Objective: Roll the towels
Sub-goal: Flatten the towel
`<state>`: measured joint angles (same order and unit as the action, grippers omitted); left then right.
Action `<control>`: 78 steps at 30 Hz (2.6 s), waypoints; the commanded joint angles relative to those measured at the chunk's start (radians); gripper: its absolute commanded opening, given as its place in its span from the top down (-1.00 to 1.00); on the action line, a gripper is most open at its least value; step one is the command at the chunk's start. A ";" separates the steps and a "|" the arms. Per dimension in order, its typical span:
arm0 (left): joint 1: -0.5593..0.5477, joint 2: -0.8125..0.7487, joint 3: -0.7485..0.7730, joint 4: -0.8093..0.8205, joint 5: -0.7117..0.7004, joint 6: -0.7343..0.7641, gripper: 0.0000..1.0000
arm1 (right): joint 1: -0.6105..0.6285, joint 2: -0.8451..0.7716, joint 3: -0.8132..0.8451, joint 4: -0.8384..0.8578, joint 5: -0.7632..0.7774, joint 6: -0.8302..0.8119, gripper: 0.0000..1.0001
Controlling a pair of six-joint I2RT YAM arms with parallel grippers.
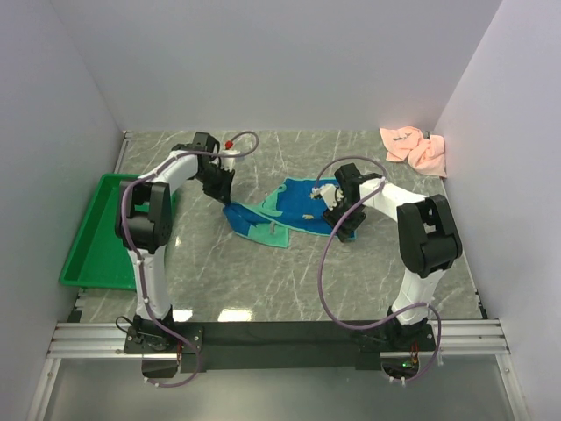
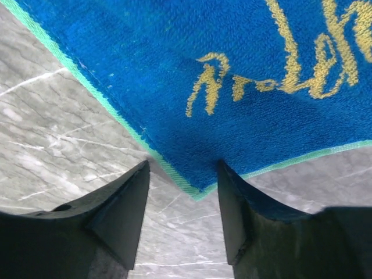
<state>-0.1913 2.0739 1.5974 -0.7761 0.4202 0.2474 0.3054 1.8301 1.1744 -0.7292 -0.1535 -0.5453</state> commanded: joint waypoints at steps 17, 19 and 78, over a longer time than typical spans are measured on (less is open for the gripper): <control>0.049 -0.273 -0.089 0.141 0.095 -0.066 -0.32 | -0.049 0.005 0.195 -0.157 -0.263 0.152 1.00; 0.027 -0.371 -0.164 0.165 0.080 -0.086 -0.34 | -0.075 -0.002 0.252 -0.177 -0.337 0.201 1.00; -0.081 -0.502 -0.423 -0.206 0.048 0.399 0.05 | -0.408 -0.023 0.249 -0.412 -0.133 0.007 1.00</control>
<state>-0.3687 1.5646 0.9974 -0.9741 0.2752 0.6533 -0.1024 1.8702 1.4620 -1.1503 -0.3725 -0.4767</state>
